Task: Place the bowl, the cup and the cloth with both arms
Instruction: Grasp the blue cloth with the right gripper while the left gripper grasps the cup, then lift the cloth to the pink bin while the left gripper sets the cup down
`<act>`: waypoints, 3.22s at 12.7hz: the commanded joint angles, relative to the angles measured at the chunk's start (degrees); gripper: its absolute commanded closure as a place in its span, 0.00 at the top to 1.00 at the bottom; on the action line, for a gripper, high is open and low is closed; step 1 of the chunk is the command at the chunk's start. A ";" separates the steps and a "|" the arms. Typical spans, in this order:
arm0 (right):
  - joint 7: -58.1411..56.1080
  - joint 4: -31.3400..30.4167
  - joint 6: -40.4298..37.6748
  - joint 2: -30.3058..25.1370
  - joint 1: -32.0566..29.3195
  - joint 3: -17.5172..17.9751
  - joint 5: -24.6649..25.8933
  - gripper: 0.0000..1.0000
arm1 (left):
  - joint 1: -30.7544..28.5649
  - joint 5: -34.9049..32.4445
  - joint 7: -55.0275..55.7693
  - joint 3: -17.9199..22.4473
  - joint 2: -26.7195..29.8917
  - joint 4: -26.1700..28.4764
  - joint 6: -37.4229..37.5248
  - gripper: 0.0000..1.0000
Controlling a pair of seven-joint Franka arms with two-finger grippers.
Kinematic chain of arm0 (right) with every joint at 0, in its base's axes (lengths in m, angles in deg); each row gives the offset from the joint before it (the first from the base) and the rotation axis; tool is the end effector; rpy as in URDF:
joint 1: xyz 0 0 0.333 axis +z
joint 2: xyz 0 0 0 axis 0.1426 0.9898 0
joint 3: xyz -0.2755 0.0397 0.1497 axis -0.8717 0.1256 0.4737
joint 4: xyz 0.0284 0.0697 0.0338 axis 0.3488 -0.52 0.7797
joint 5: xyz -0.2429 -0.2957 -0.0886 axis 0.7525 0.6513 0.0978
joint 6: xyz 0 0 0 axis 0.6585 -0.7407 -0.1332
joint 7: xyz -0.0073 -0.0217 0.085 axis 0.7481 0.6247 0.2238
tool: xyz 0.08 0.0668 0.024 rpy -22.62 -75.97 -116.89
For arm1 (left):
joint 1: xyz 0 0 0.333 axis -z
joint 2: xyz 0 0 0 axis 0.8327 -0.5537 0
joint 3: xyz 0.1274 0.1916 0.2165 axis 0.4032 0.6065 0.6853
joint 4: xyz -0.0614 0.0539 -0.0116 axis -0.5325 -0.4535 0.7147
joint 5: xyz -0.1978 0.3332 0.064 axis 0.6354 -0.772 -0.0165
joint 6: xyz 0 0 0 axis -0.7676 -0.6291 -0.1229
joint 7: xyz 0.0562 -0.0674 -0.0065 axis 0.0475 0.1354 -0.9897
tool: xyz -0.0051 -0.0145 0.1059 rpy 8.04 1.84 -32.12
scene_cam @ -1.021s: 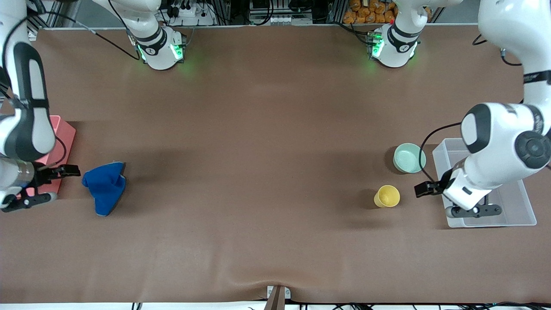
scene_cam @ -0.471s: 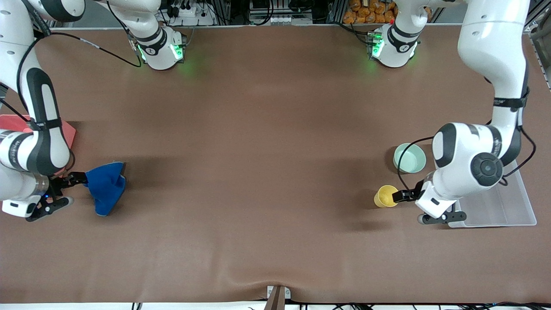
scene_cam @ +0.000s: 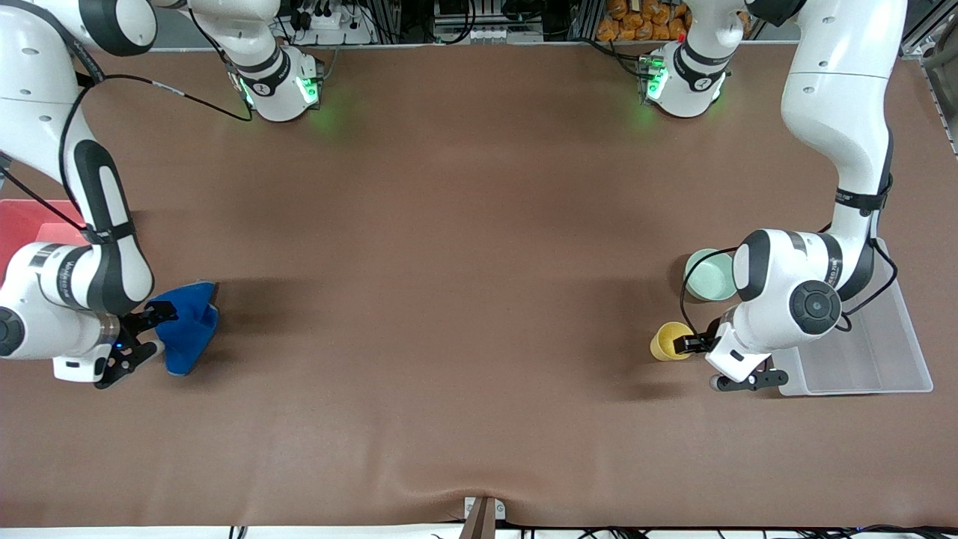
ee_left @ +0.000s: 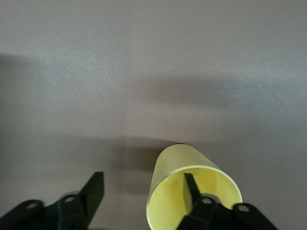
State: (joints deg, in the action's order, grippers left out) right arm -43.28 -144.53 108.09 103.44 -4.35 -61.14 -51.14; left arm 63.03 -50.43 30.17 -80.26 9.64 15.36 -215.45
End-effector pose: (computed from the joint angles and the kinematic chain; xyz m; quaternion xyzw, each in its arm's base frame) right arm 0.6723 -0.1459 0.2188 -0.9375 -0.3260 0.1217 0.0054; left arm 0.6849 -0.0953 0.2462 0.9985 0.0498 -0.0106 0.0209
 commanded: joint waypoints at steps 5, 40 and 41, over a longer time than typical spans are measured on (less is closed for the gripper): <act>-0.85 -1.85 1.50 0.73 0.16 0.25 -2.07 0.99 | 0.56 -0.85 5.90 0.12 1.15 -0.07 -0.60 0.00; 2.85 -4.84 -23.63 -32.31 -8.88 0.25 -8.93 0.00 | -13.06 1.88 -32.06 10.93 -4.22 -14.23 8.71 1.00; 2.76 -4.67 -23.80 -32.40 -9.94 0.25 -8.23 0.00 | -13.24 1.70 -32.06 10.93 -3.77 -14.23 9.24 1.00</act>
State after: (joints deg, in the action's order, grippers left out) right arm -41.21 -149.13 84.39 71.36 -11.98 -61.56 -59.79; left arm 49.78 -47.99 -0.73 -69.69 3.62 0.72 -207.08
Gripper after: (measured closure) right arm 0.969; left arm 0.282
